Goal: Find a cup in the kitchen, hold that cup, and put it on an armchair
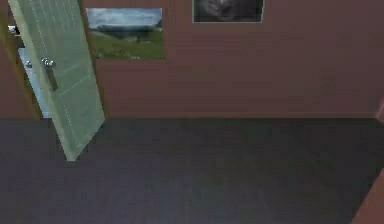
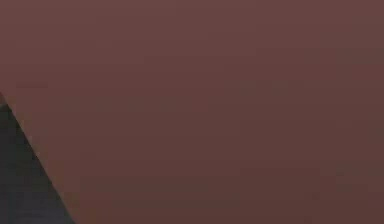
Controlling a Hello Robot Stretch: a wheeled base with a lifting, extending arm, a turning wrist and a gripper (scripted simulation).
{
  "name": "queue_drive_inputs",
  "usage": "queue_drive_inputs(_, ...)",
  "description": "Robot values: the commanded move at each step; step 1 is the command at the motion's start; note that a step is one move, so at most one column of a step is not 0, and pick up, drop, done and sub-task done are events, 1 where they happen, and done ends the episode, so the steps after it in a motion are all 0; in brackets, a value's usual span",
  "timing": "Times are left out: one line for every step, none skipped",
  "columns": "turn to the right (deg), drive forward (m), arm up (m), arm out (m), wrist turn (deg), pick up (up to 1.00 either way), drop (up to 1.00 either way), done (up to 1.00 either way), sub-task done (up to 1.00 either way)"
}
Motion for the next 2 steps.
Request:
queue_drive_inputs(-45.0,0.0,0.0,0.0,0.0,0.0,0.0,0.0,0.0)
queue_drive_inputs(-21.0,0.0,0.0,0.0,0.0,0.0,0.0,0.0,0.0)
